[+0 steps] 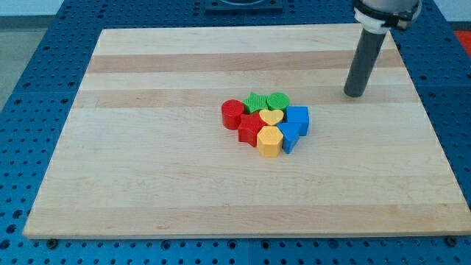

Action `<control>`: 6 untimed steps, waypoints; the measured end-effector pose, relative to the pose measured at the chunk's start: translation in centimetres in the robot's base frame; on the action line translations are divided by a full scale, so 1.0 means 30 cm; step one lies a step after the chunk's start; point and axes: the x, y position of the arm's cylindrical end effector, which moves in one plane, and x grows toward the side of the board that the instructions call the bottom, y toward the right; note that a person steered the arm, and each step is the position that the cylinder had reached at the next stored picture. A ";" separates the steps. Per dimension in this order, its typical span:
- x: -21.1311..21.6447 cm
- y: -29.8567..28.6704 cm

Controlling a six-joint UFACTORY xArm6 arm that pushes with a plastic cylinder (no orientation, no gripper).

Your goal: Place your arm at the top of the blue triangle

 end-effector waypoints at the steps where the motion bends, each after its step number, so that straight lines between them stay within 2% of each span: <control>1: 0.073 -0.030; 3: 0.211 -0.193; 6: 0.272 -0.387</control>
